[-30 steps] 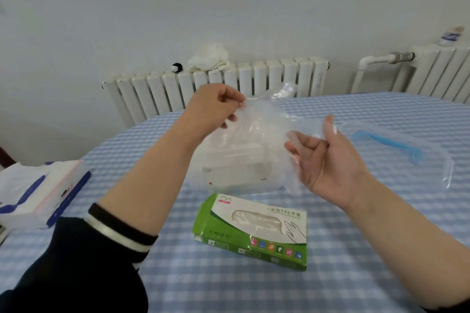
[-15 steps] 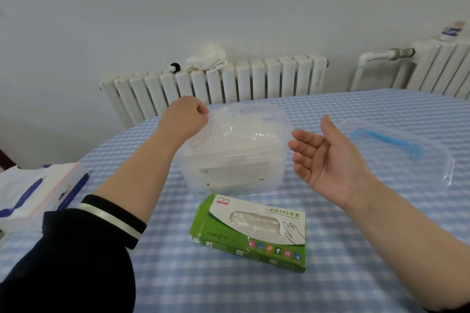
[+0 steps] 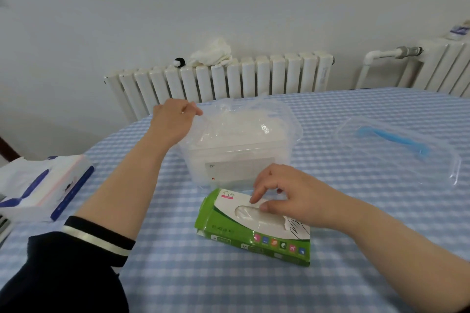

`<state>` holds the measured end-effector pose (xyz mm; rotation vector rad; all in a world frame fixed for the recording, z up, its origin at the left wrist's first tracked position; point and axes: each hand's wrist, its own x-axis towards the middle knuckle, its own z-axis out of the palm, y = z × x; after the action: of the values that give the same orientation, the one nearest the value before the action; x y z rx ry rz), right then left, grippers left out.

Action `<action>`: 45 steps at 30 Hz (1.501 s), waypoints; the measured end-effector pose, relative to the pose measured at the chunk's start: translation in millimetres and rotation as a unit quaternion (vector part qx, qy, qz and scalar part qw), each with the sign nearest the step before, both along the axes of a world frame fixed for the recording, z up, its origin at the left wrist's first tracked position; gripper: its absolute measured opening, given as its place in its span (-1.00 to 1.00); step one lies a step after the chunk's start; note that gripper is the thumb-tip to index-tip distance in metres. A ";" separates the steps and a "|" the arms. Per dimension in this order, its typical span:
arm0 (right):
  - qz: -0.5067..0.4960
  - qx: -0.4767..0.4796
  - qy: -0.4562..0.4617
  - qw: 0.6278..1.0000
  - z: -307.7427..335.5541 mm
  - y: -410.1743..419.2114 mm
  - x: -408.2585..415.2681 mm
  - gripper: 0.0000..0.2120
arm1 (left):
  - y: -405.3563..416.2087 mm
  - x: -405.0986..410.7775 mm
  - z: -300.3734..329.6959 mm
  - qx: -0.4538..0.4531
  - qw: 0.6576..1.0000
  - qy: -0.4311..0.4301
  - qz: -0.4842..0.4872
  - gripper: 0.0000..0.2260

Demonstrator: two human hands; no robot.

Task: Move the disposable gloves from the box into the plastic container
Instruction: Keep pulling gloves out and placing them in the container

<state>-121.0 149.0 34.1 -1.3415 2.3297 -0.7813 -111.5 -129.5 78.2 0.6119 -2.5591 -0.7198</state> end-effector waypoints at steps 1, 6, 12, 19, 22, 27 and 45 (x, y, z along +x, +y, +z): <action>0.010 0.018 0.008 1.000 -3.2 -1.0 1.0 -0.87 | 0.7 1.8 -0.1 0.026 1.000 0.009 -0.001 -0.70; 0.008 0.051 0.004 0.999 -12.5 -7.2 4.1 -0.84 | -5.2 5.1 -11.3 -0.063 0.997 -0.027 -0.022 -0.80; 0.018 0.066 0.017 0.997 -18.9 -7.0 0.2 -0.81 | 1.2 8.1 0.9 -0.116 0.989 -0.080 -0.051 -0.52; 0.053 0.102 0.045 0.992 -23.3 -6.4 -3.1 -0.63 | -0.4 23.5 -0.4 0.202 0.974 0.096 -0.048 -0.79; 0.072 0.111 0.084 0.988 -27.4 -8.2 -2.0 -0.60 | 4.7 33.3 -10.9 0.203 0.952 0.228 0.019 -0.74; 0.070 0.100 0.116 0.986 -34.1 -11.1 0.8 -0.71 | 39.7 57.8 -27.2 -0.120 0.906 0.394 -0.101 -0.79; 0.022 -0.074 0.030 0.997 -34.9 -11.0 -5.8 -0.92 | 88.3 80.6 -55.8 -0.108 0.926 -0.202 -0.300 -0.30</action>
<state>-126.8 138.0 -0.8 -1.4923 2.3182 -0.9287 -30.9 -41.1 22.4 -0.1374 -3.1955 -0.5093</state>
